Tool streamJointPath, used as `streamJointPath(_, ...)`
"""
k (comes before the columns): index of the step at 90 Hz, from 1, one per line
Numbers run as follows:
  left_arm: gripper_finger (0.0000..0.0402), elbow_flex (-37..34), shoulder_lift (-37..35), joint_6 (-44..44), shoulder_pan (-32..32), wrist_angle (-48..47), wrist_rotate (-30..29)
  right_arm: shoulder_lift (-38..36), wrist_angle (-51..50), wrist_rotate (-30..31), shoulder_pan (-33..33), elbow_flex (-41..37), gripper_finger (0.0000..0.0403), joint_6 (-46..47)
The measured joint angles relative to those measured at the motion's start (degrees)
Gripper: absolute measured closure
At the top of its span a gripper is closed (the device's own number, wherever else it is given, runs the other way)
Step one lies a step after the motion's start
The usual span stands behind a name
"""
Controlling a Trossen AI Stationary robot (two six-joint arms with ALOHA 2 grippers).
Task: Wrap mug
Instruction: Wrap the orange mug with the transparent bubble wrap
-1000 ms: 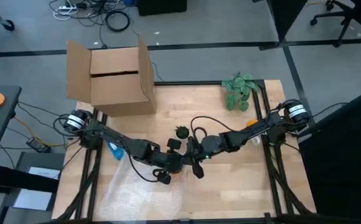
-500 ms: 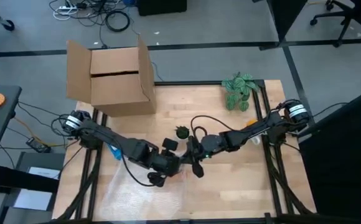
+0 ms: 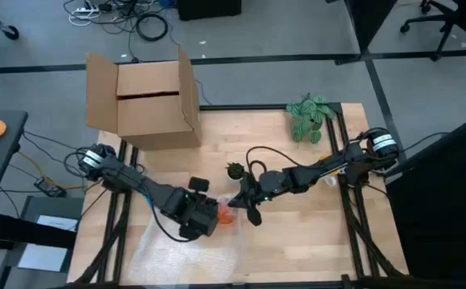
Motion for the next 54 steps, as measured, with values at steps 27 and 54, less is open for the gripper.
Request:
streamJointPath(27, 0.0306, -12.97, 0.04, -2.57, -1.82, 25.1, -3.38, 0.0, 0.59, -0.04, 0.09, -0.02, 0.0403, -0.42)
streamJointPath(54, 0.0306, -20.47, 0.06, 5.14, 4.26, 44.33, -4.43, -0.11, -8.84, -0.2, 0.09, 3.88, 0.0403, 0.44)
